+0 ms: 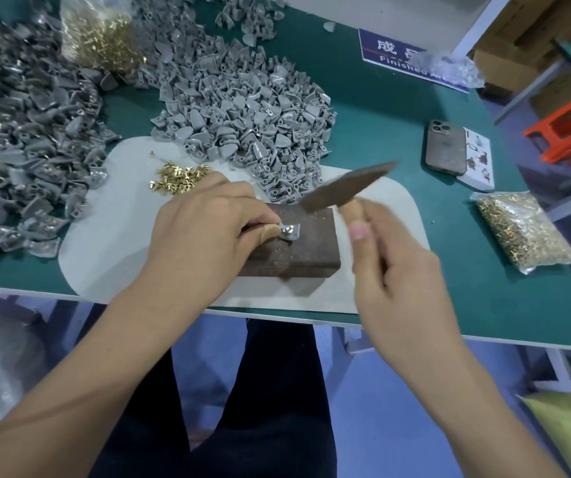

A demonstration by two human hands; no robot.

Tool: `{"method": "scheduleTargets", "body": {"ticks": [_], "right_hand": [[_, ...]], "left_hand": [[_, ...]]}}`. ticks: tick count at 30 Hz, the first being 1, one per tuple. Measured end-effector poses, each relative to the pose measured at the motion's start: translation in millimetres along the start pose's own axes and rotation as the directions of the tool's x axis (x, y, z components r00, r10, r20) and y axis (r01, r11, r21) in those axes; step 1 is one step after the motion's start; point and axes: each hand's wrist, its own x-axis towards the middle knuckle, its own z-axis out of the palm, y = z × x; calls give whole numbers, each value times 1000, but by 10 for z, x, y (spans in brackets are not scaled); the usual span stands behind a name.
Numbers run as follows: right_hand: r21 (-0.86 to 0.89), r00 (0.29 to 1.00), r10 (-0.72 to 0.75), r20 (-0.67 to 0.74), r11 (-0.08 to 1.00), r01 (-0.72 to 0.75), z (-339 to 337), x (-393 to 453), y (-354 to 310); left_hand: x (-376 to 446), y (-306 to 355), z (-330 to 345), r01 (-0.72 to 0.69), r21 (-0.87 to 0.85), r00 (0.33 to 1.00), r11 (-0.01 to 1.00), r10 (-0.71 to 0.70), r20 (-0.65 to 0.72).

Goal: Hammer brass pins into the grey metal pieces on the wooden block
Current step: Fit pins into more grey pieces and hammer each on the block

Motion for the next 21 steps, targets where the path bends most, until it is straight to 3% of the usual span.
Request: {"method": "scheduleTargets", "body": {"ticks": [2,5,9,12,16,21], "right_hand": [[-95,993,9,115,995,2,-13,15,12],[-127,999,9,49,992,-3,-56,30,-34],[-203,991,-15,133,978,42,-28,-4,-93],[-112,1000,-7,10,994,8,-49,6,-82],[-144,987,11,163,990,13,30,0,-126],[-167,983,-15,184,985,47,-8,49,-115]], "left_hand": [[-2,2,-7,-3,8,1000,1000,3,2],[1,7,-8,-4,7,1000,1000,4,3],[-2,-3,-7,-19,21,1000,1000,19,7],[-5,-13,-1,-24,22,1000,999,24,7],[-6,-17,19,-15,31,1000,999,15,-1],[-37,-11,40,1,4,1000,1000,-1,4]]}}
